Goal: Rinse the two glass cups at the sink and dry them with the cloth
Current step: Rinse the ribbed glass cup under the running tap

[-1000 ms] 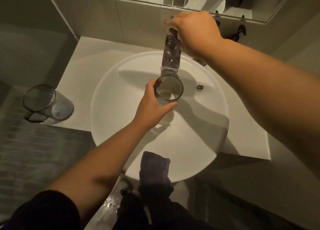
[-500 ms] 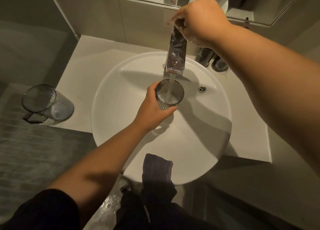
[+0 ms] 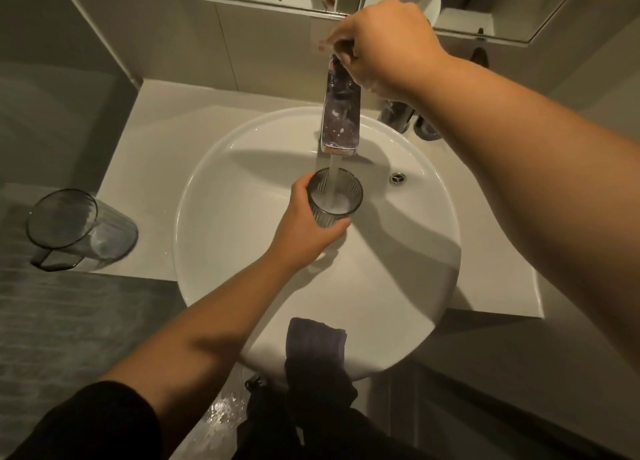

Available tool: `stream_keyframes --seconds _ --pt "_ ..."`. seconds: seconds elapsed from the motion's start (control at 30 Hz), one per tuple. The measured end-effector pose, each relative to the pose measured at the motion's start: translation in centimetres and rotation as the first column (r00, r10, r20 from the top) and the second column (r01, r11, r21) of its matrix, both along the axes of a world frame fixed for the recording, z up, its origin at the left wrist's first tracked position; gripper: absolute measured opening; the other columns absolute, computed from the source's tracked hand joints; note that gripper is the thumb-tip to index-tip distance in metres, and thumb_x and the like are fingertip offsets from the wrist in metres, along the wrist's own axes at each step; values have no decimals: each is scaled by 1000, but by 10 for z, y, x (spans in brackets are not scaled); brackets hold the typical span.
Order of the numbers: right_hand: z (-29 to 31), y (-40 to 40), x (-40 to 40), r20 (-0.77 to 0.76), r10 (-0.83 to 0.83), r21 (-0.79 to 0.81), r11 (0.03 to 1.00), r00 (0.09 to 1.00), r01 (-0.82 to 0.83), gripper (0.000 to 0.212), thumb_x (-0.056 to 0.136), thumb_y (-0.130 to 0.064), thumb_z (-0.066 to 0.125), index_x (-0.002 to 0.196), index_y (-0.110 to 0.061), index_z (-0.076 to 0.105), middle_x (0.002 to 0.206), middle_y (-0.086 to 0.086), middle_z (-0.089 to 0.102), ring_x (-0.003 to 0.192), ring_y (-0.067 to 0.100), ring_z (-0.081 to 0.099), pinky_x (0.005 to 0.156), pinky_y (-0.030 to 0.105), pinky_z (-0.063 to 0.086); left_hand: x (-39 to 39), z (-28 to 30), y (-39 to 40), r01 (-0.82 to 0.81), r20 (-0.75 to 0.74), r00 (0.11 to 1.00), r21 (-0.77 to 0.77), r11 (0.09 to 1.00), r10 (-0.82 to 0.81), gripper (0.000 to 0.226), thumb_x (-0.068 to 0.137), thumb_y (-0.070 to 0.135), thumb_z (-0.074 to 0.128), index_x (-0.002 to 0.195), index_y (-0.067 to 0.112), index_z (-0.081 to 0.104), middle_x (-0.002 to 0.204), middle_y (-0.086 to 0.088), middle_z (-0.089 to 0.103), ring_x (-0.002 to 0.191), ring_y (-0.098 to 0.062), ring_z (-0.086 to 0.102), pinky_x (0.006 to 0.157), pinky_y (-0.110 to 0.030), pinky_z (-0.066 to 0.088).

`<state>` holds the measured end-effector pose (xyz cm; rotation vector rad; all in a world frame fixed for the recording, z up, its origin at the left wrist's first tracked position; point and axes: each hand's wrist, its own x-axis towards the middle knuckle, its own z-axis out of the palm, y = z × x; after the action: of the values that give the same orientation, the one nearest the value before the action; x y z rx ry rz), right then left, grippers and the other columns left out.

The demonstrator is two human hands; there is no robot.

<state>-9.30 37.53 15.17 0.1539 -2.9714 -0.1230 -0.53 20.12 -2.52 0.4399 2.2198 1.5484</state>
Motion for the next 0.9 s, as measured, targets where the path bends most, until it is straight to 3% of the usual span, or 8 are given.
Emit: stream_keyframes --seconds 0.2,0.3,0.37,0.47,0.57,0.7,0.8,0.9 --pt "1 -1 4 11 -9 -78 997 1000 10 31 97 -25 45 120 -21 65 116 9 69 102 35 62 84 44 49 -1 0 6 -44 168 985 57 997 34 74 82 22 80 139 25 33 125 19 51 111 10 54 90 -7 40" --pt "-4 3 15 66 0 -334 942 998 22 41 95 -32 49 134 -20 53 135 5 58 121 24 54 100 38 43 -10 3 6 -133 311 947 144 981 83 59 85 24 77 131 27 39 117 20 55 104 9 55 79 -12 45" --pt "-12 8 34 32 -7 -523 852 999 23 55 92 -32 52 144 -20 40 147 1 43 132 14 42 110 30 33 -13 4 5 -176 380 921 202 963 89 59 80 32 77 128 27 43 118 14 59 105 3 59 76 -13 49" --pt "-49 14 71 -124 -218 -730 681 968 60 52 90 -25 52 140 -16 43 143 2 43 130 8 41 110 24 34 -16 0 2 -215 431 899 262 941 85 55 75 37 73 123 29 47 119 9 62 104 -1 62 73 -16 53" --pt "-96 8 105 97 -364 -875 413 927 253 44 92 -21 57 136 -15 48 136 1 49 121 7 48 102 26 43 -16 -3 1 -236 472 878 283 929 79 63 69 49 76 123 28 52 122 5 65 110 -9 65 86 -31 57" --pt "-138 -8 133 426 -157 -864 220 891 452 50 93 -26 61 140 -20 43 143 -2 47 127 12 48 103 34 43 -17 2 1 -262 518 852 303 916 73 64 77 50 70 130 17 54 126 -4 66 117 -22 65 96 -44 55" --pt "-143 -16 134 518 -52 -854 34 854 520 56 92 -36 61 142 -20 42 143 1 49 124 12 51 101 35 45 -20 6 -2 -250 544 839 330 910 33 60 84 50 65 130 11 57 130 -16 66 122 -34 62 99 -54 53" --pt "-143 -23 131 533 25 -841 -96 846 532 47 90 -36 58 134 -20 51 123 0 63 108 14 62 94 39 51 -22 12 -6 -235 560 828 381 894 -21 37 94 42 54 120 17 65 125 -14 68 123 -34 62 103 -57 49"
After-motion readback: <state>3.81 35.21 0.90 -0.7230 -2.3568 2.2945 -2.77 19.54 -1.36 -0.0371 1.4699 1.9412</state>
